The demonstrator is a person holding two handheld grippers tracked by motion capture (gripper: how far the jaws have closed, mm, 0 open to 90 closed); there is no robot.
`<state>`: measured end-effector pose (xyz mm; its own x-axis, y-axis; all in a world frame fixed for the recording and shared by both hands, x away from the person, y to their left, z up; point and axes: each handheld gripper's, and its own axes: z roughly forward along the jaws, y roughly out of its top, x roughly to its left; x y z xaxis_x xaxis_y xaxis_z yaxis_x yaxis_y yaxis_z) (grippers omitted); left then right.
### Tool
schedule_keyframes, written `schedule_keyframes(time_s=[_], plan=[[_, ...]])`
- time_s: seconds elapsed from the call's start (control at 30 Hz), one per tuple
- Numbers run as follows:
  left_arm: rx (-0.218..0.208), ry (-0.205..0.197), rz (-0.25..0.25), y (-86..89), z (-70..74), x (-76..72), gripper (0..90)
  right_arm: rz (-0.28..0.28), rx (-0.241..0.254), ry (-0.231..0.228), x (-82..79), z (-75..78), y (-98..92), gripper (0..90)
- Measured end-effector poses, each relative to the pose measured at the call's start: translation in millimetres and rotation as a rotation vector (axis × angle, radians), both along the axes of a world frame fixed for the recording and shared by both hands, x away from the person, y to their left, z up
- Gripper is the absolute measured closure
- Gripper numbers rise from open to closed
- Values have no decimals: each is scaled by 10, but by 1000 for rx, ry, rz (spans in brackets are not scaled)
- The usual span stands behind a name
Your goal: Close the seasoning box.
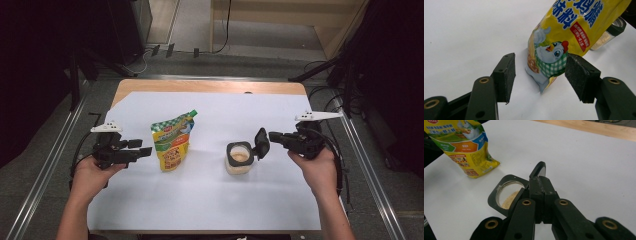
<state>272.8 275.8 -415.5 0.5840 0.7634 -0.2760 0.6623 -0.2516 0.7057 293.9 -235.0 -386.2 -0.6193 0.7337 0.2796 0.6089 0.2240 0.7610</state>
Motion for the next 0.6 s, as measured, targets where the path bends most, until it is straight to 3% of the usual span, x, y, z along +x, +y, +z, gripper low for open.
schedule_keyframes(time_s=[0.17,0.47,0.6], plan=[[-1,0,2,5,-5,2,421,-3,-1,24,33,-91,39,900],[-2,4,7,13,-4,3,417,13,4,27,31,-134,131,900],[-3,2,8,23,-5,5,416,24,33,21,23,-137,174,900]])
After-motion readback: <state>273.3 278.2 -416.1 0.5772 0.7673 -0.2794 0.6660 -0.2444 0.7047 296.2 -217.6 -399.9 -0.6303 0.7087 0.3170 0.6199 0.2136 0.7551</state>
